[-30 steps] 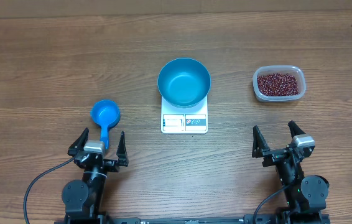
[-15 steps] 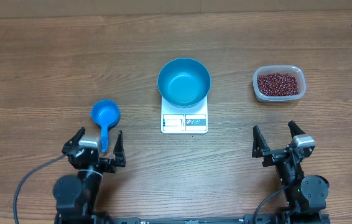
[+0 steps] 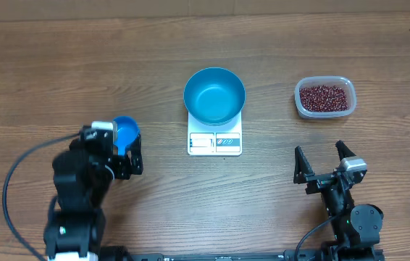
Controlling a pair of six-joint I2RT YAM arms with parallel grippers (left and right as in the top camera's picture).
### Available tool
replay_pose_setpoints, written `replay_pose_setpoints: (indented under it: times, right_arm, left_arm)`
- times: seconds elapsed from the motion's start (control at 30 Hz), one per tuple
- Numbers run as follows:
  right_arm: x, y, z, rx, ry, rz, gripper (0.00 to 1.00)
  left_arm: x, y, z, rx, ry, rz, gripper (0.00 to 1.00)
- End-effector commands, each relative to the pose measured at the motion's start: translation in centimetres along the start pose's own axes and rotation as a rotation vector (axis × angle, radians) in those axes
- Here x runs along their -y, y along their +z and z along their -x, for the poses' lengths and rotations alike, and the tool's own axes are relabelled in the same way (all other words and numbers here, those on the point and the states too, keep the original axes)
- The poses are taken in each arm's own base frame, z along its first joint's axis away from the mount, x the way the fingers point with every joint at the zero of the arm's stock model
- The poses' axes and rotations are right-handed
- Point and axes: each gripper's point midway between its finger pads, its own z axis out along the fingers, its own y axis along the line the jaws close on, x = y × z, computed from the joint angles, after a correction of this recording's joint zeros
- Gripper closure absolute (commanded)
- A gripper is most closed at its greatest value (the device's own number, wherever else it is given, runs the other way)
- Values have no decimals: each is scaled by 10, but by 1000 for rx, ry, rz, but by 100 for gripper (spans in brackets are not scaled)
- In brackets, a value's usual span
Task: Scoop item into bowl and weigh 150g on scale
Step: 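Move the left gripper down over the blue measuring cup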
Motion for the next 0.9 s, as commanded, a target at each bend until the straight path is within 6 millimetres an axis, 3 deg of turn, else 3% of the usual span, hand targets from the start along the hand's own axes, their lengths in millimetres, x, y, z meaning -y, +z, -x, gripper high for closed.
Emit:
replay_pose_setpoints:
  times: [0.0,0.37,0.57,0.87]
  right_arm:
    - [2,0,-2,3,4,-10,0]
    - [2,0,-2,3,4,-10,0]
    - [2,0,-2,3,4,-9,0]
    - [2,0,-2,3,4,-10,0]
  left_arm:
    - [-4,5,16,-51,31,8,0]
    - [-20,41,4,-339,7,7,0]
    - [-43,57,-17,-475,-34,33,0]
    - [-53,71,-45,-583,-38,35,0]
